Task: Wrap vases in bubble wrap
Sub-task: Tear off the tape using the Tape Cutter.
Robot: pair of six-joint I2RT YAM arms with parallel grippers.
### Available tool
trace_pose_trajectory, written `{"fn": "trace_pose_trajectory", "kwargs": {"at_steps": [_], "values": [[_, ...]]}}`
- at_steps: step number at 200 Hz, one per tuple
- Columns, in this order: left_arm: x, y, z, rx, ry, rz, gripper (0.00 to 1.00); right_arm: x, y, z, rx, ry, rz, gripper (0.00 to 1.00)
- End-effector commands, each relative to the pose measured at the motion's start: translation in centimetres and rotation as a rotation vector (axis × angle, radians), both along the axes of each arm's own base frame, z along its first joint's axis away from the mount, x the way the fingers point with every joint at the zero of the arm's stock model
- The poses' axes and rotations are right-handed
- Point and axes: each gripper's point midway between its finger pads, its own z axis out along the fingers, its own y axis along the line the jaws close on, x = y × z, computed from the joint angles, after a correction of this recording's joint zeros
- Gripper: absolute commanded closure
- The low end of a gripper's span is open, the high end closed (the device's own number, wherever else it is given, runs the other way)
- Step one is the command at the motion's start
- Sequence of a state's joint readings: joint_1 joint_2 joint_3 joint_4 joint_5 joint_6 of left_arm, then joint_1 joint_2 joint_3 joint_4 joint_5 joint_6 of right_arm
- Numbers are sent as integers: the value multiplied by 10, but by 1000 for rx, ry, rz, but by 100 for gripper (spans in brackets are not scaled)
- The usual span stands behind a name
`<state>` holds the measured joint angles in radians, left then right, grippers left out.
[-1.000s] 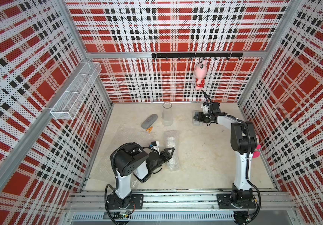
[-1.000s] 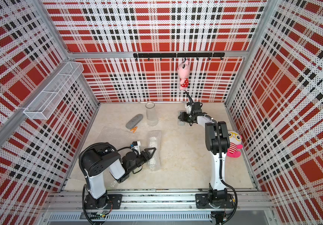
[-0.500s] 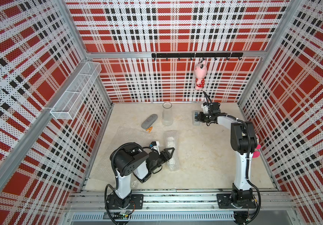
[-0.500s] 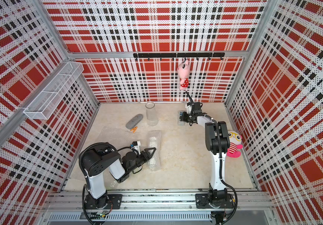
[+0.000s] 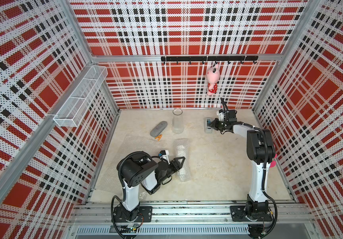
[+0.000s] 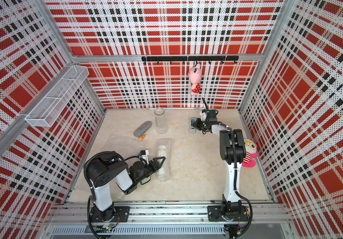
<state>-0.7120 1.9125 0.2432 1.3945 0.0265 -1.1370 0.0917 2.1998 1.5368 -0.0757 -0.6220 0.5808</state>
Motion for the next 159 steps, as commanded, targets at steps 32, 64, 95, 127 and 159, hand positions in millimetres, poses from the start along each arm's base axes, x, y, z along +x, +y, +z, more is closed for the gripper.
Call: {"fn": "trace_pose_trajectory", "kwargs": {"at_steps": [32, 64, 95, 127, 159], "values": [[-16, 21, -50, 142, 131, 10, 63, -8, 9, 55, 70, -103, 45, 100], [-17, 21, -51, 140, 133, 7, 63, -16, 11, 57, 84, -100, 52, 100], [-17, 22, -50, 137, 131, 9, 63, -31, 9, 51, 87, -84, 48, 100], [-17, 22, -50, 135, 130, 10, 63, -47, 9, 38, 90, -59, 52, 100], [-17, 22, -50, 134, 131, 9, 64, -60, 8, 24, 82, -35, 53, 100]]}}
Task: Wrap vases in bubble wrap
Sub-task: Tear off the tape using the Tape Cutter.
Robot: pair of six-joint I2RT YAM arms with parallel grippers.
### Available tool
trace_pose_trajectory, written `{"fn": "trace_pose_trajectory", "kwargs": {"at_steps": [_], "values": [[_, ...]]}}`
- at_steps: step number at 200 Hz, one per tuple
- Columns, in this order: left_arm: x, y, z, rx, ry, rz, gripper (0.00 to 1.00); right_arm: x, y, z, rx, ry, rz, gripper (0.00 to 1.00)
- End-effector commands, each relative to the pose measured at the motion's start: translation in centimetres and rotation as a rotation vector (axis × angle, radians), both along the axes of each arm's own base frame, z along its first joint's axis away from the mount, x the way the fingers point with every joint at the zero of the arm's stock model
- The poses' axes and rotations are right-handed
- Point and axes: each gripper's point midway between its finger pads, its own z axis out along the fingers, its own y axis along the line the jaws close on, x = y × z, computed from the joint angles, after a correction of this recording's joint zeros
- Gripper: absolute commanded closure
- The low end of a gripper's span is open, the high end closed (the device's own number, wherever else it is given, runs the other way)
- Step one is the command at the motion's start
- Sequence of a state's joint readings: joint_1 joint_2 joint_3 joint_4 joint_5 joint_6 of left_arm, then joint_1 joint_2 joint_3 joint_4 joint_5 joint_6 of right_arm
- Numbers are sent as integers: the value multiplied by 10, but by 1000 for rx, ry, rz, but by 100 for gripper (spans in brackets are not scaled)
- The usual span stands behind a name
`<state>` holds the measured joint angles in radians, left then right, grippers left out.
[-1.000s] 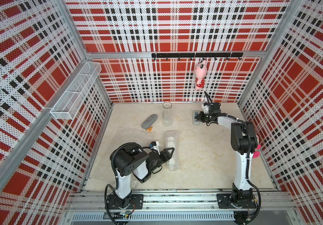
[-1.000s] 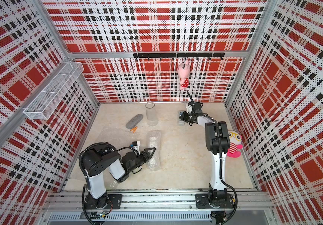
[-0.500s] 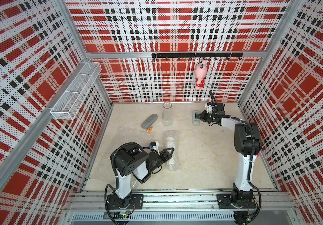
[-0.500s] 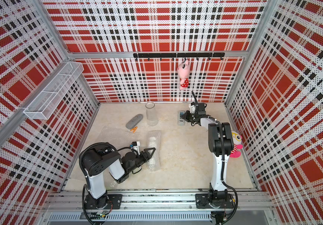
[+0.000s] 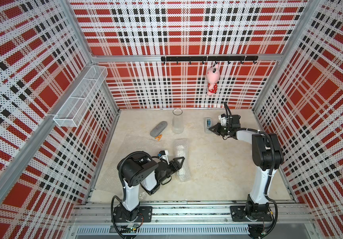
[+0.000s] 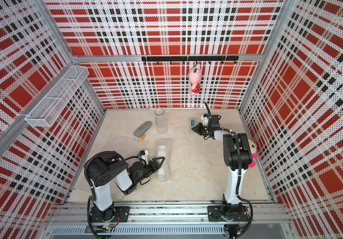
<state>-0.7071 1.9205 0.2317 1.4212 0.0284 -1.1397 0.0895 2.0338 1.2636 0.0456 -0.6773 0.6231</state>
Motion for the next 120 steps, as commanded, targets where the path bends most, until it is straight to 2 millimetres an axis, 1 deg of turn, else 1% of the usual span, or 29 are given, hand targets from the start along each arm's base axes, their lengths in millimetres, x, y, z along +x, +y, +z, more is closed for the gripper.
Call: {"fn": "trace_pose_trajectory", "kwargs": {"at_steps": [1, 60, 89, 120], "values": [[-16, 19, -50, 141, 135, 5, 64, -8, 7, 19, 22, -52, 36, 100], [-16, 19, -50, 141, 134, 6, 64, -25, 7, -5, 6, -8, 50, 100], [-16, 18, -50, 142, 133, 5, 64, -28, 7, -11, 1, 1, 50, 100], [-16, 19, -50, 141, 133, 6, 64, -28, 6, -22, -11, 19, 48, 100]]}}
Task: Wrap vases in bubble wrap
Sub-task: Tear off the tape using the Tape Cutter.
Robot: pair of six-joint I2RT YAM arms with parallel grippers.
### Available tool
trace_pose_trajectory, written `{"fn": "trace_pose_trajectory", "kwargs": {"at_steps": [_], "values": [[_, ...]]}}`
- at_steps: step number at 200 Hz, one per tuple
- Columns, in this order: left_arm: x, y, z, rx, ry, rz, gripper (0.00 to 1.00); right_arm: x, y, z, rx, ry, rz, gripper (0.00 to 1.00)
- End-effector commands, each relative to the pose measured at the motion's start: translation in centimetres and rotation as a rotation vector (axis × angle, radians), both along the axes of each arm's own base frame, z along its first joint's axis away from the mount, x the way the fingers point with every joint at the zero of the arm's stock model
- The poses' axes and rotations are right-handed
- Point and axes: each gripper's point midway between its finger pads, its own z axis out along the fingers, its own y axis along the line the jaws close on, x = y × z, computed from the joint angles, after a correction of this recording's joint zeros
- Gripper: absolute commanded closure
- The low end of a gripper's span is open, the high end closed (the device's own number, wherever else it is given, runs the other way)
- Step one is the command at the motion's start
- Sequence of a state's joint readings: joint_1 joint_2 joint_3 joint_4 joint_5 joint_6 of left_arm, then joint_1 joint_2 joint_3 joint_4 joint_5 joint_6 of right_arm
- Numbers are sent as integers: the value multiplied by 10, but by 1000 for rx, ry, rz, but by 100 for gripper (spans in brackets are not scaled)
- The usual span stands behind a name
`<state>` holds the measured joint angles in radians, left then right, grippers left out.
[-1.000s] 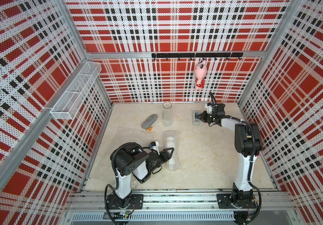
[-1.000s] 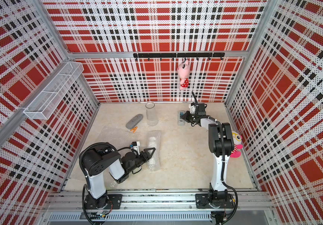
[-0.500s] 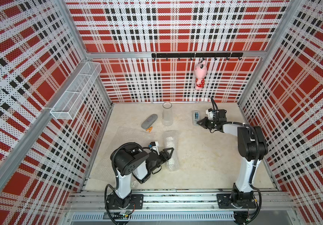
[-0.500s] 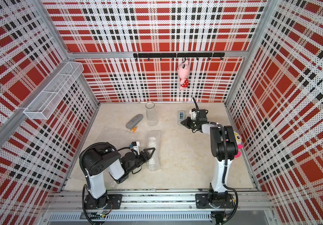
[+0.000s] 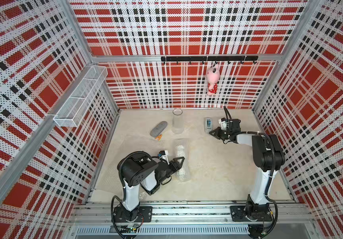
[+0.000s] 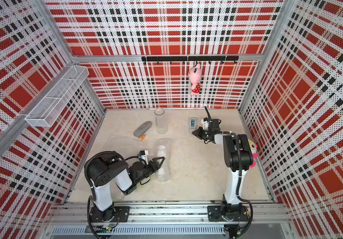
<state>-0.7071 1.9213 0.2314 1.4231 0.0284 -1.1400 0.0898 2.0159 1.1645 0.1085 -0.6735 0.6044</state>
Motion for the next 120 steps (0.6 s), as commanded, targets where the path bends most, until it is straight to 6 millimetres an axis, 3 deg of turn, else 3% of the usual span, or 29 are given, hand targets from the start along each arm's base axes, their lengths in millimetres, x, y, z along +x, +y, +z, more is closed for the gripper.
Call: {"fn": "trace_pose_trajectory", "kwargs": {"at_steps": [1, 87, 120], "values": [[-16, 19, -50, 142, 134, 6, 64, -11, 7, -4, 3, 12, 41, 100], [-16, 19, -50, 142, 133, 6, 64, -5, 3, -27, -22, 54, 26, 100], [-16, 18, -50, 142, 132, 6, 64, -10, 3, -23, -12, 49, 25, 100]]}}
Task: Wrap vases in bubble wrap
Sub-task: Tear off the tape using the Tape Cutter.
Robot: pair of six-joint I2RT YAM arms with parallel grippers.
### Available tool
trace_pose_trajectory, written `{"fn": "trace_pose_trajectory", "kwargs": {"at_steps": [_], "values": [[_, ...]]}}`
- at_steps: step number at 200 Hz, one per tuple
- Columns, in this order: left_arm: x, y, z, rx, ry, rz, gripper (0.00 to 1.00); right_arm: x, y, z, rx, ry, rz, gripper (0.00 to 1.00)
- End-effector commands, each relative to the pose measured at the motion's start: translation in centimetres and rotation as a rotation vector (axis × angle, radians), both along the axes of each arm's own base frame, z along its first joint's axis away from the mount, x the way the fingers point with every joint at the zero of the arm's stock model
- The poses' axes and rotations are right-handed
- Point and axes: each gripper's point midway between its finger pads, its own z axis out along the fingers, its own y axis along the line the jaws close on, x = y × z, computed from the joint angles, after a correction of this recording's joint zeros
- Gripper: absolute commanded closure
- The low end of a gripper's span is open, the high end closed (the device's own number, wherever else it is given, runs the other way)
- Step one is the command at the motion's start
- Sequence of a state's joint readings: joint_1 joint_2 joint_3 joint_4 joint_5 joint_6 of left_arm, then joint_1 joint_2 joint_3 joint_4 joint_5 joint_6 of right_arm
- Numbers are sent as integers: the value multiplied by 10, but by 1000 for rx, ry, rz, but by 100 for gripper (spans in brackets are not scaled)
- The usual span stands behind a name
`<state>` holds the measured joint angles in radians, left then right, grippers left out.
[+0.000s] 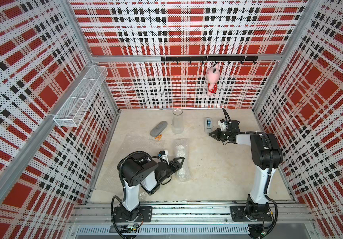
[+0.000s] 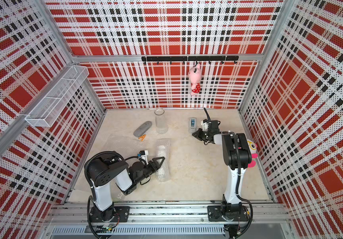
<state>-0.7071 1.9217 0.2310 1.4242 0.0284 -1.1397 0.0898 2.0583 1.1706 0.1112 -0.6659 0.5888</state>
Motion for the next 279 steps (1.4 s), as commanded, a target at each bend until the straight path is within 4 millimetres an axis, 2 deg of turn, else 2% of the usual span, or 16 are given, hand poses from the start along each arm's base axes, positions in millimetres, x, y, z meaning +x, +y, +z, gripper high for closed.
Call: {"fn": "trace_pose_trajectory", "kwargs": {"at_steps": [1, 62, 79, 103, 125, 147, 170, 188, 218, 237, 262, 279], "values": [[-16, 18, -50, 143, 132, 6, 64, -10, 4, -5, 4, 26, 22, 100], [-16, 19, -51, 144, 135, 6, 64, -10, 13, 20, 52, -12, 33, 100], [-16, 18, -50, 142, 133, 5, 64, -12, 18, 21, 50, -18, 43, 100], [-16, 18, -51, 144, 135, 6, 64, -14, 18, 10, 44, 3, 42, 100], [-16, 19, -50, 144, 134, 6, 64, -14, 13, -9, 4, 28, 33, 100], [-16, 18, -50, 142, 133, 5, 64, -12, -2, -25, -24, 58, 1, 100], [-16, 18, -50, 143, 133, 6, 64, -8, -25, -32, -58, 76, -53, 100], [-16, 18, -51, 144, 134, 6, 64, 0, -36, -26, -54, 70, -81, 100], [-15, 18, -50, 143, 133, 5, 64, 13, -62, -22, -171, 79, -147, 100], [-16, 18, -50, 143, 133, 5, 64, 18, -70, -13, -203, 69, -153, 100], [-15, 16, -50, 142, 131, -3, 64, 16, -62, 15, -197, 6, -117, 100], [-16, 15, -49, 142, 127, -9, 65, 7, -35, 43, -181, -73, -27, 100]]}}
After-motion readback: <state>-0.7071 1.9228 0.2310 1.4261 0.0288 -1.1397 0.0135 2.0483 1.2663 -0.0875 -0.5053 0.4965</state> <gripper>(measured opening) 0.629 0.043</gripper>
